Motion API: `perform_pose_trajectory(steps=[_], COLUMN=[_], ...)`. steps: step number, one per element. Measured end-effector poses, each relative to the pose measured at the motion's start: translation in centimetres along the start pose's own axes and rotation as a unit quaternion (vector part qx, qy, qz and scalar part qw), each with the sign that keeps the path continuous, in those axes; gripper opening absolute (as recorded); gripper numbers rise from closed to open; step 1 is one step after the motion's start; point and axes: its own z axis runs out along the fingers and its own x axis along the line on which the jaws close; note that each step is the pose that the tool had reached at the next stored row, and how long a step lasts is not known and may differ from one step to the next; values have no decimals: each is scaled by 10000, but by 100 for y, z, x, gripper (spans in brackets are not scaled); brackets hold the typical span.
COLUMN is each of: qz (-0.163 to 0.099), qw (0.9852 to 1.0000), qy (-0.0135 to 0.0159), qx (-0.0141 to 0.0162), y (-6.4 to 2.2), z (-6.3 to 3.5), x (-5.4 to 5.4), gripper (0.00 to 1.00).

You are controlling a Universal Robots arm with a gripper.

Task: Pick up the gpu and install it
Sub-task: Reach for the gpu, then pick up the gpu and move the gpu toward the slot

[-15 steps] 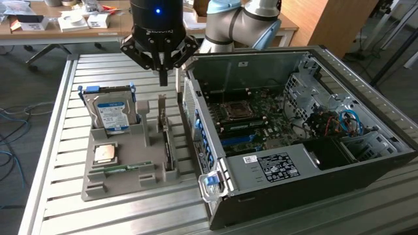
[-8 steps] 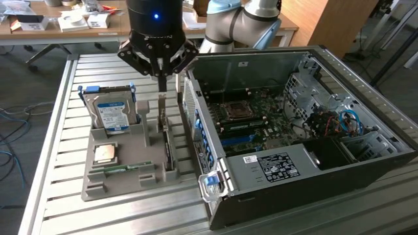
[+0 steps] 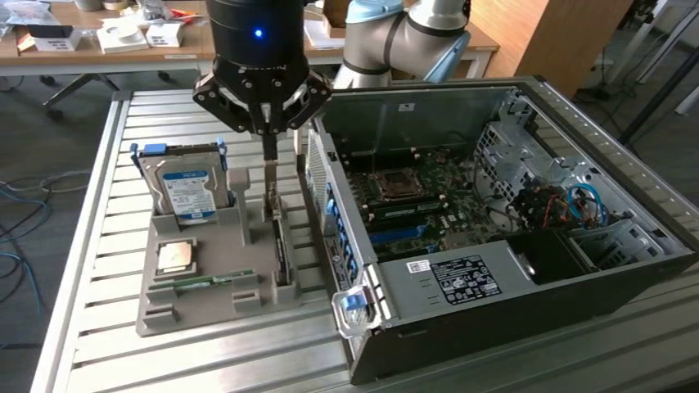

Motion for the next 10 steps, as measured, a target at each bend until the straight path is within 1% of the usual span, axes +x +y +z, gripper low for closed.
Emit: perform_pose_trajectory(steps=[10], qz=[-1], qw=[10000], qy=[1], qx=[1], y=[-1], z=[-1], x=[0], gripper=[11])
